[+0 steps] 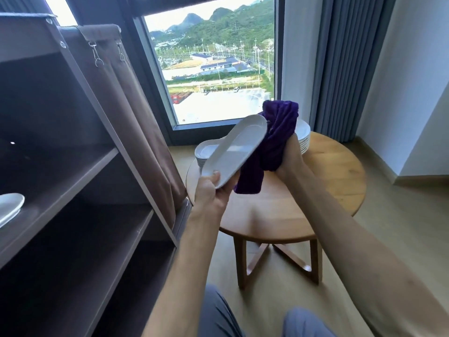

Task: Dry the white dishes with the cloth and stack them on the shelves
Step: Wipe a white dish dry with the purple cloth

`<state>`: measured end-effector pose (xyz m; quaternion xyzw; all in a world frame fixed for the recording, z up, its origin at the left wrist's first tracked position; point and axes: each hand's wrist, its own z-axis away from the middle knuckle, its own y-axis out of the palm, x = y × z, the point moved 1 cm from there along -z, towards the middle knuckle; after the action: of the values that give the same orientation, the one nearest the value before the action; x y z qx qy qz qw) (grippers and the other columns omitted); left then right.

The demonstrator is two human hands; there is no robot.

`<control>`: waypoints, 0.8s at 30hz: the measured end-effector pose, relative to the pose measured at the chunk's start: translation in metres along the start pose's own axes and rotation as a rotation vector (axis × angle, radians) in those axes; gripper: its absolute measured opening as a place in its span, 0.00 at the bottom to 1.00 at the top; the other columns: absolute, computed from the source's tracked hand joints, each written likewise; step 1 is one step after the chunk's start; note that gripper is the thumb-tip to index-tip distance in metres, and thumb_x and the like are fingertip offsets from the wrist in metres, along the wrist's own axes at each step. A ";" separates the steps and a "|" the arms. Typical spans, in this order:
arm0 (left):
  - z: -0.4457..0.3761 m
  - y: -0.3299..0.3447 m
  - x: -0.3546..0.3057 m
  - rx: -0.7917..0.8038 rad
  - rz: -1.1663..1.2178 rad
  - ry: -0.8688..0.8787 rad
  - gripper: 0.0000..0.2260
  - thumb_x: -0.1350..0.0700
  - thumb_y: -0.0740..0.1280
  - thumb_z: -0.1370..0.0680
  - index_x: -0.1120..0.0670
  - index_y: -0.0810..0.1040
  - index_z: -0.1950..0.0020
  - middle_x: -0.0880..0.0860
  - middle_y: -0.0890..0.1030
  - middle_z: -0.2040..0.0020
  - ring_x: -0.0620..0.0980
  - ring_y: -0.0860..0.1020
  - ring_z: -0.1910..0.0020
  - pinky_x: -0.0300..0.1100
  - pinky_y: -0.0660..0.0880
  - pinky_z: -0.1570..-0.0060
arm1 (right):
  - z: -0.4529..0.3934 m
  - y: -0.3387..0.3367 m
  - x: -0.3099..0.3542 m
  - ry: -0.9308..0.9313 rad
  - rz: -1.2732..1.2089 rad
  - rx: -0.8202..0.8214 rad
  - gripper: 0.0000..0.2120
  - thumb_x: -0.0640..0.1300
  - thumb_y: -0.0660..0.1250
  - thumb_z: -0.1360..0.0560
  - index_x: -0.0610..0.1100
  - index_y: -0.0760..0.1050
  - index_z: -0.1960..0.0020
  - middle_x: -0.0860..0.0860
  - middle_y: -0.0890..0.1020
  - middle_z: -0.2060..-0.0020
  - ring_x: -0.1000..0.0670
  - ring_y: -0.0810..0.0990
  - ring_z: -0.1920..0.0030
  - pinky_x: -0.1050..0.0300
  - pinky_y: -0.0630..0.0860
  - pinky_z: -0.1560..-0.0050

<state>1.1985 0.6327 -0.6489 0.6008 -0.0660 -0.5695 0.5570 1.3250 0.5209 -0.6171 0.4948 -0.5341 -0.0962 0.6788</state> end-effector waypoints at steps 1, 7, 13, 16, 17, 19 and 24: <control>0.001 -0.001 0.000 0.009 -0.023 -0.042 0.16 0.69 0.55 0.16 0.59 0.72 0.32 0.63 0.80 0.45 0.64 0.82 0.48 0.45 0.83 0.68 | 0.001 0.001 0.000 0.022 0.021 0.022 0.15 0.54 0.57 0.16 0.47 0.77 0.52 0.50 0.81 0.60 0.51 0.79 0.56 0.52 0.75 0.42; 0.002 -0.008 0.010 -0.046 -0.036 -0.326 0.09 0.69 0.58 0.21 0.66 0.76 0.46 0.59 0.80 0.62 0.49 0.82 0.73 0.32 0.73 0.80 | -0.004 0.005 0.006 0.059 0.250 0.032 0.12 0.49 0.57 0.16 0.46 0.73 0.55 0.48 0.76 0.63 0.51 0.75 0.61 0.53 0.75 0.55; 0.004 -0.001 0.011 -0.022 -0.388 -0.176 0.09 0.57 0.62 0.18 0.54 0.83 0.47 0.55 0.82 0.55 0.53 0.77 0.57 0.38 0.75 0.74 | -0.019 0.016 0.005 -0.013 0.285 -0.041 0.17 0.43 0.57 0.17 0.49 0.63 0.65 0.52 0.65 0.73 0.55 0.63 0.71 0.58 0.59 0.67; 0.002 0.010 0.004 0.138 -0.510 0.126 0.18 0.42 0.56 0.14 0.48 0.82 0.41 0.51 0.86 0.44 0.52 0.82 0.44 0.48 0.81 0.47 | -0.024 0.016 0.007 -0.099 0.477 0.008 0.13 0.45 0.64 0.29 0.48 0.62 0.68 0.52 0.62 0.73 0.54 0.60 0.70 0.56 0.55 0.67; 0.005 0.015 0.001 0.186 -0.545 0.160 0.22 0.37 0.56 0.16 0.48 0.81 0.37 0.53 0.84 0.39 0.51 0.82 0.39 0.49 0.80 0.41 | -0.025 0.016 0.007 -0.108 0.530 0.008 0.14 0.44 0.64 0.30 0.48 0.61 0.69 0.51 0.62 0.73 0.53 0.59 0.70 0.56 0.55 0.67; 0.007 0.024 -0.004 0.294 -0.749 0.248 0.17 0.36 0.62 0.19 0.44 0.84 0.44 0.46 0.87 0.49 0.42 0.85 0.49 0.36 0.80 0.53 | -0.029 0.014 0.007 -0.104 0.555 -0.020 0.16 0.40 0.62 0.23 0.47 0.61 0.67 0.51 0.62 0.72 0.53 0.61 0.70 0.55 0.58 0.67; 0.005 0.038 -0.001 0.322 -0.748 0.366 0.11 0.46 0.69 0.20 0.46 0.87 0.59 0.47 0.84 0.62 0.45 0.83 0.61 0.42 0.81 0.60 | -0.038 0.013 0.014 -0.129 0.579 0.000 0.17 0.39 0.58 0.19 0.46 0.69 0.67 0.52 0.71 0.73 0.54 0.67 0.70 0.60 0.65 0.69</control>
<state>1.2155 0.6162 -0.6184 0.7535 0.1675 -0.5985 0.2146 1.3570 0.5395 -0.5961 0.3147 -0.6950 0.0704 0.6426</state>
